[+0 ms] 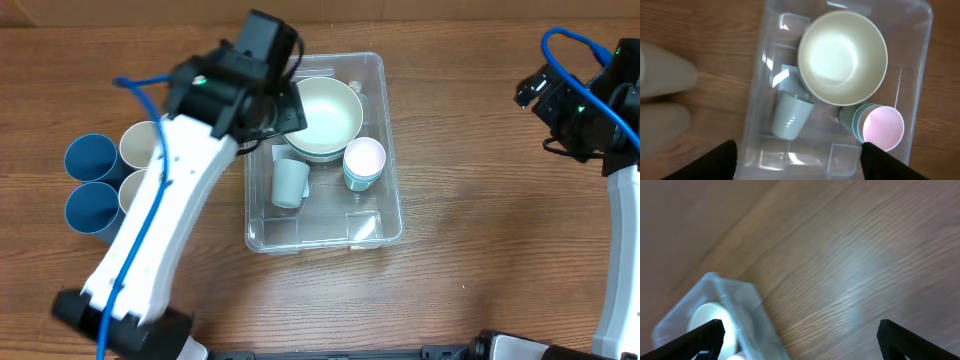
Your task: Pack container
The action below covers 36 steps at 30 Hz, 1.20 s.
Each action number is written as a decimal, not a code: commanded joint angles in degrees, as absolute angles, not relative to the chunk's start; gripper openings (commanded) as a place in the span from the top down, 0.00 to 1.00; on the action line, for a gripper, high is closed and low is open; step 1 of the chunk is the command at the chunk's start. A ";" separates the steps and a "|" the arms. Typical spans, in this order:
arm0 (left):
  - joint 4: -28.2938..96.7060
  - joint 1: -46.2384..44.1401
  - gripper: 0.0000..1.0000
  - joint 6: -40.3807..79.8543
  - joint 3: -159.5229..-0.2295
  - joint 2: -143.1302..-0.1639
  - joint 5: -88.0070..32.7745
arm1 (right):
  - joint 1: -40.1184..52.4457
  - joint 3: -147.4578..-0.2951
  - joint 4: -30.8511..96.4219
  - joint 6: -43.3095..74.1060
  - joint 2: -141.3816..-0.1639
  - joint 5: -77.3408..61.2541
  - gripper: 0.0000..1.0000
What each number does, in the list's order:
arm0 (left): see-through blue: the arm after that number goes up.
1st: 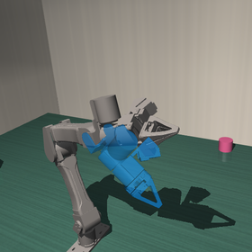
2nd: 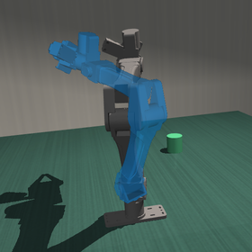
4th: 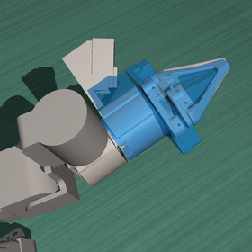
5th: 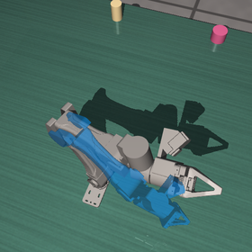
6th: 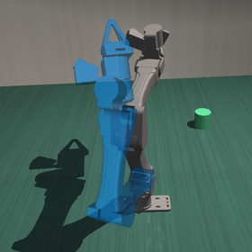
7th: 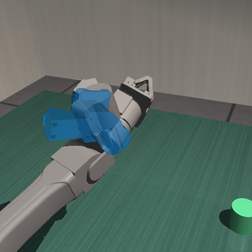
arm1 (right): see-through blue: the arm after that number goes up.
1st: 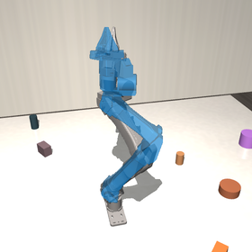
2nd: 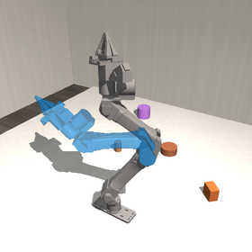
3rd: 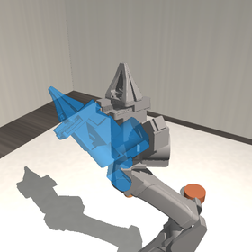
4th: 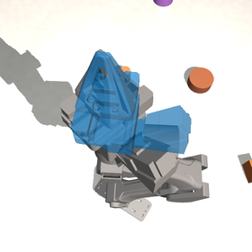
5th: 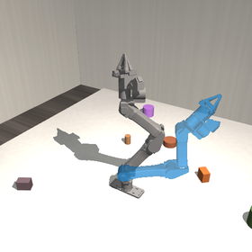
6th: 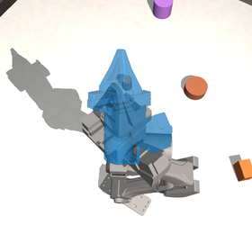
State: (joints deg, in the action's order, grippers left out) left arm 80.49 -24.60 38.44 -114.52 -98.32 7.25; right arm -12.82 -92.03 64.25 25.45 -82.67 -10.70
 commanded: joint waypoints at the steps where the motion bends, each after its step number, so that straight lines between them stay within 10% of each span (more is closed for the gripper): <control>1: 83.81 -20.73 0.21 35.90 -117.91 -93.14 11.14 | -12.53 -92.64 63.51 20.91 -82.78 -24.16 0.02; 4: 86.02 -16.71 0.20 35.09 -118.04 -89.38 11.14 | -8.56 -92.64 65.98 11.49 -82.78 -28.25 0.05; 6: 86.89 -13.04 0.01 34.30 -118.04 -86.48 11.16 | -1.26 -92.64 68.95 5.67 -82.78 -27.97 0.07; 18: 88.73 -7.46 0.00 34.24 -117.80 -84.03 11.35 | 40.21 -92.64 69.84 -0.95 -92.01 -0.38 0.13; 36: 89.97 -7.46 0.00 34.24 -117.80 -84.05 11.35 | 42.98 -92.62 56.07 -11.00 -103.81 -13.78 0.23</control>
State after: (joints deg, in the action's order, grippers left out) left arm 90.06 -7.81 35.38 -117.05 -83.85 10.59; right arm 43.11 -92.03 57.25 -9.69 -104.05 -11.57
